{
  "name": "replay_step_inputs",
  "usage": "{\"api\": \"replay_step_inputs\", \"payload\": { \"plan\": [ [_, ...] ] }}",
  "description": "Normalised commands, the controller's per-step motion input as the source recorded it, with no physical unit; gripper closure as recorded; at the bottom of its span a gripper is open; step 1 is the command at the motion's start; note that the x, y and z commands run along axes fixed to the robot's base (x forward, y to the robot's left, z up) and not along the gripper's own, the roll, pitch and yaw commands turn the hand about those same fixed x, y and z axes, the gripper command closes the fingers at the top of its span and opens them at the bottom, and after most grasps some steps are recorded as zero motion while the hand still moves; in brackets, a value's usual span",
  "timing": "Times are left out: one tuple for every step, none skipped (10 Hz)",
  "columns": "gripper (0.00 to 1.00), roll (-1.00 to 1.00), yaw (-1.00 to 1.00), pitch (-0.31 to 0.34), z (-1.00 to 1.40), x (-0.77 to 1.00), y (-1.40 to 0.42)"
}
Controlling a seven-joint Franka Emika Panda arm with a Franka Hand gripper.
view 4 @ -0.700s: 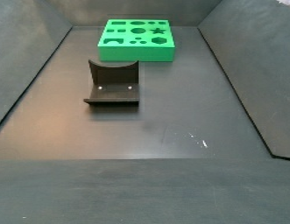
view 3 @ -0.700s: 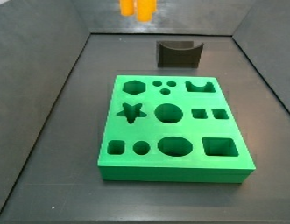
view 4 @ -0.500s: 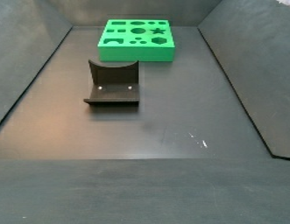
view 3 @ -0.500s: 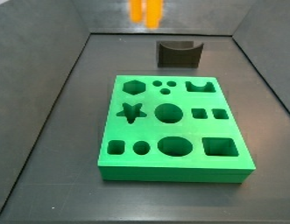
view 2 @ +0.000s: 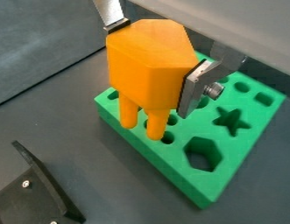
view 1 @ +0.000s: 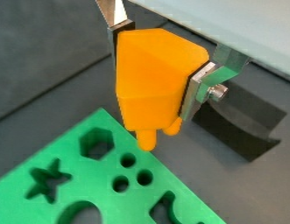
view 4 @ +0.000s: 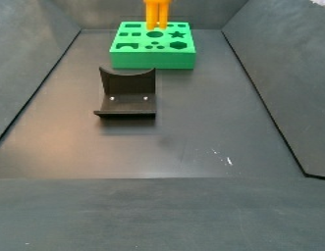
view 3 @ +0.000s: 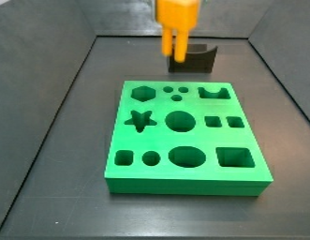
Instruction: Insert the 3 prong object.
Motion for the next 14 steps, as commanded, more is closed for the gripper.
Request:
{"api": "replay_step_inputs", "payload": {
  "plan": [
    [1.00, 0.08, 0.00, -0.091, -0.77, 0.18, 0.00],
    [1.00, 0.02, 0.00, -0.069, -0.59, 0.07, 0.00],
    [1.00, -0.02, 0.00, 0.000, -0.17, 0.03, 0.00],
    [1.00, 0.01, 0.00, 0.000, 0.00, 0.00, 0.00],
    [1.00, 0.00, 0.00, 0.000, -0.01, 0.04, -0.04],
    [1.00, 0.00, -0.06, -0.063, -0.20, 0.00, -0.25],
    [1.00, 0.00, -0.35, -0.090, -0.19, -0.18, -0.30],
    [1.00, 0.00, -0.23, -0.140, -0.28, -0.13, -0.34],
    [1.00, 0.00, -0.07, -0.166, -0.32, -0.08, -0.27],
    [1.00, 0.00, 0.00, -0.096, -0.26, 0.00, -0.20],
    [1.00, 0.01, 0.00, -0.023, -0.22, 0.05, -0.20],
    [1.00, 0.00, 0.00, -0.050, -0.33, 0.07, -0.28],
    [1.00, 0.00, 0.00, -0.080, -0.37, 0.01, -0.30],
    [1.00, 0.00, 0.00, -0.063, -0.37, 0.01, -0.27]
  ]
}}
